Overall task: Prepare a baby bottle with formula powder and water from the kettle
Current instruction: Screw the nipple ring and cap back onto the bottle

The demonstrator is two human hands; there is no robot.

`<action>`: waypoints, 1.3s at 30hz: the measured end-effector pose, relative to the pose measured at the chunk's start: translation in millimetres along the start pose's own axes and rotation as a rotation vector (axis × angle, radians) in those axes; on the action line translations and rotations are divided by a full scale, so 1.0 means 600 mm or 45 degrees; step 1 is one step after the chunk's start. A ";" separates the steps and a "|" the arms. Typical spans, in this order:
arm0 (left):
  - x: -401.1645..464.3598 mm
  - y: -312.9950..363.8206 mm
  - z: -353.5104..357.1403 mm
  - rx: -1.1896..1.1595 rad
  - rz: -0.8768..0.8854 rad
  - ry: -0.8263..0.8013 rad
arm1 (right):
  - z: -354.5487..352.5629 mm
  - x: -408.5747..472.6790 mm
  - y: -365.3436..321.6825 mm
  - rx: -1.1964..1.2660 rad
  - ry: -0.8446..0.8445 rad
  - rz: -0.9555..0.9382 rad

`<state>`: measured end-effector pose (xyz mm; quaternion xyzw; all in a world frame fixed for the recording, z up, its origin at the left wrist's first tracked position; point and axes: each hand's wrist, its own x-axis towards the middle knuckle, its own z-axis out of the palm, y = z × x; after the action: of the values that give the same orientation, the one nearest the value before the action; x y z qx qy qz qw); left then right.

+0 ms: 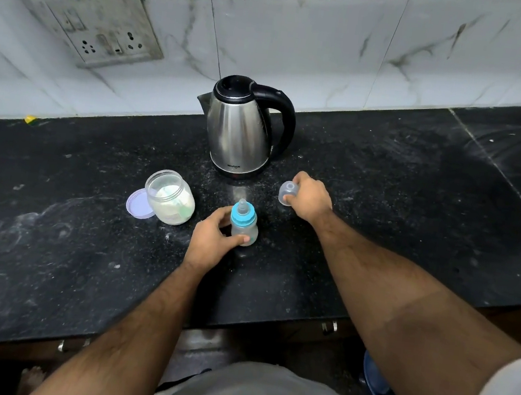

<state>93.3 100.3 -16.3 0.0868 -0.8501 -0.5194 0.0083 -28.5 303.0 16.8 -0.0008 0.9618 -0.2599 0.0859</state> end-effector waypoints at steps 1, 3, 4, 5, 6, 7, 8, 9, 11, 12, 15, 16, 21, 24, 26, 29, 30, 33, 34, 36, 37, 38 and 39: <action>0.000 -0.001 -0.001 -0.009 0.003 -0.001 | -0.001 -0.002 -0.001 0.059 0.011 0.002; 0.000 -0.002 -0.002 -0.022 0.009 -0.003 | -0.004 -0.009 -0.007 0.233 0.039 0.004; 0.000 -0.003 -0.002 -0.031 0.010 -0.002 | -0.007 -0.014 -0.012 0.316 0.056 -0.005; 0.000 -0.003 -0.002 -0.044 0.009 -0.005 | -0.011 -0.020 -0.018 0.391 0.074 -0.019; -0.001 -0.003 -0.003 -0.057 0.008 -0.006 | -0.016 -0.029 -0.025 0.467 0.085 -0.037; -0.001 -0.003 -0.004 -0.070 0.008 -0.009 | -0.021 -0.039 -0.032 0.546 0.090 -0.062; -0.001 -0.003 -0.004 -0.080 0.010 -0.015 | -0.026 -0.049 -0.040 0.616 0.092 -0.091; 0.000 -0.003 -0.004 -0.085 0.009 -0.021 | -0.031 -0.060 -0.047 0.683 0.091 -0.118; 0.000 -0.006 -0.005 -0.096 0.015 -0.025 | -0.041 -0.082 -0.064 0.801 0.078 -0.155; 0.000 -0.008 -0.005 -0.099 0.018 -0.026 | -0.045 -0.092 -0.072 0.847 0.064 -0.171; 0.002 -0.012 -0.006 -0.087 0.019 -0.030 | -0.044 -0.117 -0.087 0.890 0.039 -0.244; 0.002 -0.013 -0.007 -0.082 0.021 -0.032 | -0.040 -0.123 -0.088 0.861 0.044 -0.278; 0.001 -0.013 -0.009 -0.098 0.033 -0.046 | -0.025 -0.145 -0.092 0.622 0.042 -0.461; 0.001 -0.016 -0.010 -0.120 0.040 -0.055 | -0.014 -0.146 -0.094 0.348 0.001 -0.572; 0.001 -0.018 -0.011 -0.134 0.044 -0.062 | -0.005 -0.146 -0.094 0.194 -0.030 -0.613; 0.001 -0.021 -0.012 -0.139 0.056 -0.070 | 0.004 -0.151 -0.094 0.087 -0.028 -0.629; 0.000 -0.021 -0.013 -0.141 0.061 -0.072 | 0.006 -0.153 -0.093 0.090 -0.014 -0.630; 0.000 -0.021 -0.013 -0.162 0.071 -0.082 | 0.011 -0.154 -0.089 0.120 0.006 -0.636; 0.000 -0.020 -0.013 -0.166 0.075 -0.083 | 0.012 -0.154 -0.088 0.131 0.009 -0.639; 0.000 -0.021 -0.013 -0.167 0.080 -0.085 | 0.013 -0.152 -0.087 0.151 0.010 -0.635; 0.001 -0.023 -0.012 -0.169 0.082 -0.086 | 0.013 -0.150 -0.088 0.160 0.007 -0.630; 0.001 -0.025 -0.012 -0.171 0.080 -0.085 | 0.012 -0.147 -0.088 0.165 0.005 -0.626; 0.000 -0.025 -0.012 -0.169 0.081 -0.079 | 0.010 -0.145 -0.090 0.158 0.001 -0.624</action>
<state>95.9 87.4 -26.3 0.0431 -0.8159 -0.5765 0.0042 56.0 257.3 53.1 -0.2287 0.9150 -0.3316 0.0198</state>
